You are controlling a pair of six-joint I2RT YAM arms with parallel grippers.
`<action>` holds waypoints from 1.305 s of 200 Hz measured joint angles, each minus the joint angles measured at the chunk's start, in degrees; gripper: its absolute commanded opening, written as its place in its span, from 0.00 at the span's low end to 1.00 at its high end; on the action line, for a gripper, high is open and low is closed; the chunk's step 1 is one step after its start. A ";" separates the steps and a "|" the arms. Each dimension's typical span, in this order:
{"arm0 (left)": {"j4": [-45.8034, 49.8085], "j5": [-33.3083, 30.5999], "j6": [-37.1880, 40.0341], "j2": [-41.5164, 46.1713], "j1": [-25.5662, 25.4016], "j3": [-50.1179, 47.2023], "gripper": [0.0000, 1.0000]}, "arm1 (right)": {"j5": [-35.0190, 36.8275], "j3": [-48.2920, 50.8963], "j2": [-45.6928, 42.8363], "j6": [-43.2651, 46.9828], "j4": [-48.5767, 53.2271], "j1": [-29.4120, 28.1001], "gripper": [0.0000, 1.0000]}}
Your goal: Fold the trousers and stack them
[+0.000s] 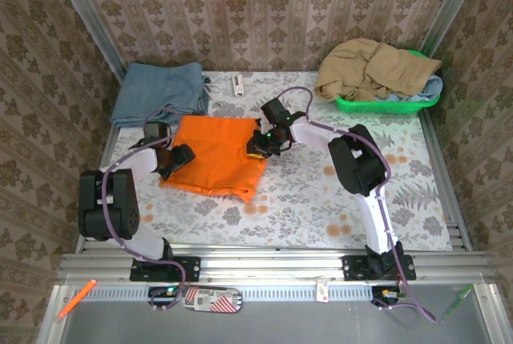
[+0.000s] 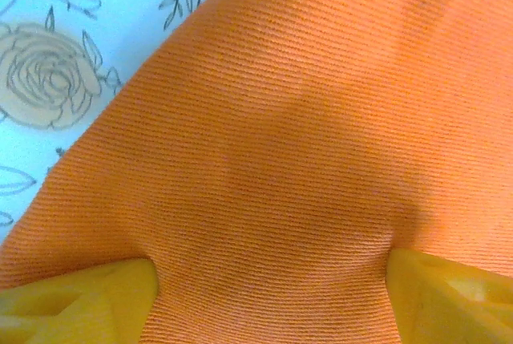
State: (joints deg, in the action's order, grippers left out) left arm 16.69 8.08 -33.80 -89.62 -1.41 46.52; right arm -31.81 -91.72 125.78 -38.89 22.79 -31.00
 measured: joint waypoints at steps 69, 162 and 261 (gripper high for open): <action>3.96 -2.05 0.17 5.99 -6.03 0.57 0.79 | 0.94 9.77 -18.47 0.79 -1.05 -2.43 0.20; 4.46 -3.08 1.09 -6.08 -3.74 8.02 0.78 | -8.76 22.95 -9.66 -9.16 -18.10 -8.90 0.15; 7.34 -3.06 0.92 2.21 -9.86 2.93 0.79 | -7.65 28.98 -19.80 -0.17 -7.85 4.55 0.23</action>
State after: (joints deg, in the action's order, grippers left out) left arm 24.03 5.02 -32.88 -87.42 -11.27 49.45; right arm -39.46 -62.74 105.97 -39.07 14.94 -26.46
